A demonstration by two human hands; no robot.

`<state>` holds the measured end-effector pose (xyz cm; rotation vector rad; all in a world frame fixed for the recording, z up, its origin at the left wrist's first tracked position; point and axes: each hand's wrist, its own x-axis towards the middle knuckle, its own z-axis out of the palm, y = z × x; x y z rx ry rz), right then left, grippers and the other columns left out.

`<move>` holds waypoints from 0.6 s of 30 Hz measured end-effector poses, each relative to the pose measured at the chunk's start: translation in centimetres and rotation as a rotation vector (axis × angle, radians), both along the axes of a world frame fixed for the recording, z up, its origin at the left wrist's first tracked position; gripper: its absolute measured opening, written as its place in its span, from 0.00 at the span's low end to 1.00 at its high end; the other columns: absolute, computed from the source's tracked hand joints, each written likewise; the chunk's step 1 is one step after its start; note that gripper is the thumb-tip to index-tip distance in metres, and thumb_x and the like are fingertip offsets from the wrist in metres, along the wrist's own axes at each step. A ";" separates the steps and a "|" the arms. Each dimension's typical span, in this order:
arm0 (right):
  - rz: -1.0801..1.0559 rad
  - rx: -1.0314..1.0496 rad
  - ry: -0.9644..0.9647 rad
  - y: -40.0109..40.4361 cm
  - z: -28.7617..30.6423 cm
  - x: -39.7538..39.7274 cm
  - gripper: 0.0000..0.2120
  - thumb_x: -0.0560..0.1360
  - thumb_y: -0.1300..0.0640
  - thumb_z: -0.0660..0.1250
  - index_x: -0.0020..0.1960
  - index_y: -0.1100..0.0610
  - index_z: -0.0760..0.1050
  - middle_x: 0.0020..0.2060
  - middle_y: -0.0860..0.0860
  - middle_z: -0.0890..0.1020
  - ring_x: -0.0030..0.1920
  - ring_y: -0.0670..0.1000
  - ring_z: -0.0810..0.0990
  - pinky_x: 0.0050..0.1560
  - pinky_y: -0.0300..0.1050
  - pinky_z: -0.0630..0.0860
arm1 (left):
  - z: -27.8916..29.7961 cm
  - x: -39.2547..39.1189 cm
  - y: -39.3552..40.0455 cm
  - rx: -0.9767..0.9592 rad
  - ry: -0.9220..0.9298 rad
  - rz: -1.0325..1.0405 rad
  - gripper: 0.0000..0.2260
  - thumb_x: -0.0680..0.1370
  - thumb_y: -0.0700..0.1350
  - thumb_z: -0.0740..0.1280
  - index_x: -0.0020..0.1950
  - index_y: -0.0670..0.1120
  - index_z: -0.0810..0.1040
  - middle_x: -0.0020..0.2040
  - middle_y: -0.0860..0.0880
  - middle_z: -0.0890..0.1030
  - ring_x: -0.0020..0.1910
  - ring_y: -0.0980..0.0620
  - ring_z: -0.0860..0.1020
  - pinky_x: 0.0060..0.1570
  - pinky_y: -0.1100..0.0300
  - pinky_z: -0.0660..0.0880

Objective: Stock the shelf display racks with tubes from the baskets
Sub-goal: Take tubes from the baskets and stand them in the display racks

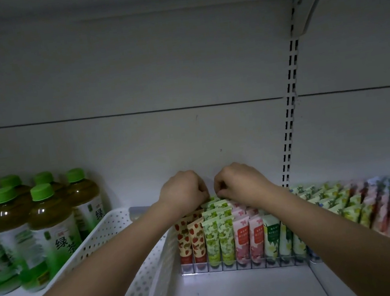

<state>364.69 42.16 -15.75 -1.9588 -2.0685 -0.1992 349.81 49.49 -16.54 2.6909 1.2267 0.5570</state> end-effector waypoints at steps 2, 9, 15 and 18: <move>-0.001 -0.001 0.001 0.0 0.0 -0.1 0.05 0.74 0.57 0.69 0.48 0.52 0.83 0.46 0.51 0.84 0.46 0.53 0.81 0.48 0.48 0.79 | 0.1 0.3 -0.1 -0.014 0.003 0.026 0.07 0.74 0.48 0.69 0.47 0.52 0.86 0.45 0.54 0.84 0.42 0.53 0.80 0.39 0.60 0.75; 0.008 -0.009 0.020 -0.3 0.0 0.0 0.06 0.74 0.57 0.69 0.48 0.53 0.84 0.46 0.51 0.84 0.45 0.52 0.81 0.49 0.49 0.79 | 0.5 1.2 0.0 -0.024 0.036 0.055 0.06 0.73 0.46 0.70 0.47 0.52 0.85 0.46 0.52 0.84 0.46 0.51 0.81 0.45 0.57 0.79; 0.000 -0.009 0.022 -0.3 0.1 0.0 0.06 0.75 0.57 0.68 0.48 0.52 0.84 0.46 0.51 0.85 0.45 0.52 0.81 0.48 0.49 0.79 | 0.3 1.3 -0.4 0.057 0.034 0.071 0.06 0.72 0.46 0.70 0.47 0.51 0.85 0.45 0.51 0.84 0.45 0.50 0.81 0.41 0.59 0.77; -0.006 0.011 0.023 -0.3 -0.1 0.0 0.06 0.75 0.57 0.68 0.48 0.52 0.84 0.45 0.51 0.85 0.45 0.53 0.81 0.47 0.47 0.78 | 0.5 0.9 -0.1 -0.041 0.014 0.038 0.06 0.73 0.46 0.70 0.46 0.50 0.86 0.45 0.51 0.85 0.44 0.51 0.82 0.46 0.55 0.80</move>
